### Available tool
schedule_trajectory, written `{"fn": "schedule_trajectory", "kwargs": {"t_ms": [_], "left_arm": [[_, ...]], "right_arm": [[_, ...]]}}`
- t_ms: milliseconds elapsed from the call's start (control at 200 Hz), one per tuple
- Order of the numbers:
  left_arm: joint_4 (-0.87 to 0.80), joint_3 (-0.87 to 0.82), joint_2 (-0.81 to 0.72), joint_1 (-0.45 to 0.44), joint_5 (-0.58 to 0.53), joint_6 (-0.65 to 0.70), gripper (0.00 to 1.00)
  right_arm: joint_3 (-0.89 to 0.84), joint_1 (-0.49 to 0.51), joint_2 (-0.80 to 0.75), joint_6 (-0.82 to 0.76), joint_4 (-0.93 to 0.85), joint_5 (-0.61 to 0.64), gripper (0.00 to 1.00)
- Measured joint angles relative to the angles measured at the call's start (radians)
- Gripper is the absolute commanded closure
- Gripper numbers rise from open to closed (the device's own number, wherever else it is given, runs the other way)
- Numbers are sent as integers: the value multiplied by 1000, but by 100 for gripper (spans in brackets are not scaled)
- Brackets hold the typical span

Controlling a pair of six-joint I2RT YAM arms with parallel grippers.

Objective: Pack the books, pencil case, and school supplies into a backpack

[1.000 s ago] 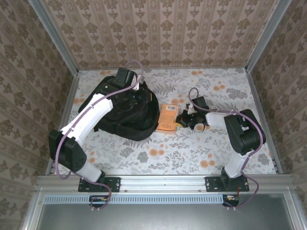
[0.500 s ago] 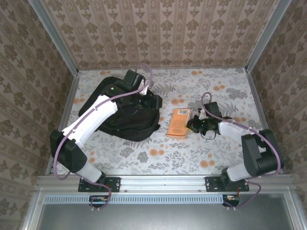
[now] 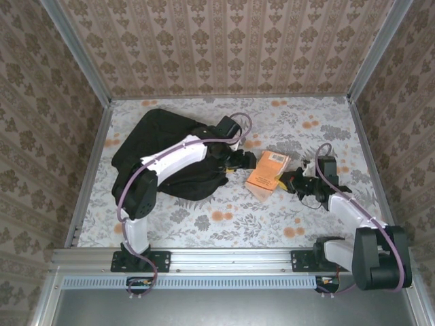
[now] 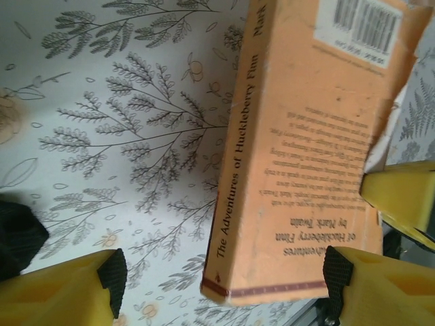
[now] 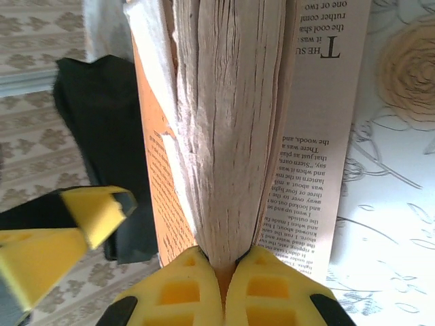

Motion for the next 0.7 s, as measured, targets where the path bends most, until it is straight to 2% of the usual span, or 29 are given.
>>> {"fn": "schedule_trajectory", "kwargs": {"t_ms": [215, 465, 610, 700], "left_arm": [[73, 5, 47, -17, 46, -116, 23], [249, -44, 89, -25, 139, -306, 31], [327, -50, 89, -28, 171, -376, 48], [358, -56, 76, -28, 181, -409, 64]], "right_arm": [[-50, -53, -22, 70, 80, -66, 100], [-88, -70, -41, 152, 135, -97, 100], [-89, -72, -89, 185, 156, -99, 100], [-89, -71, -127, 185, 143, -96, 100]]}}
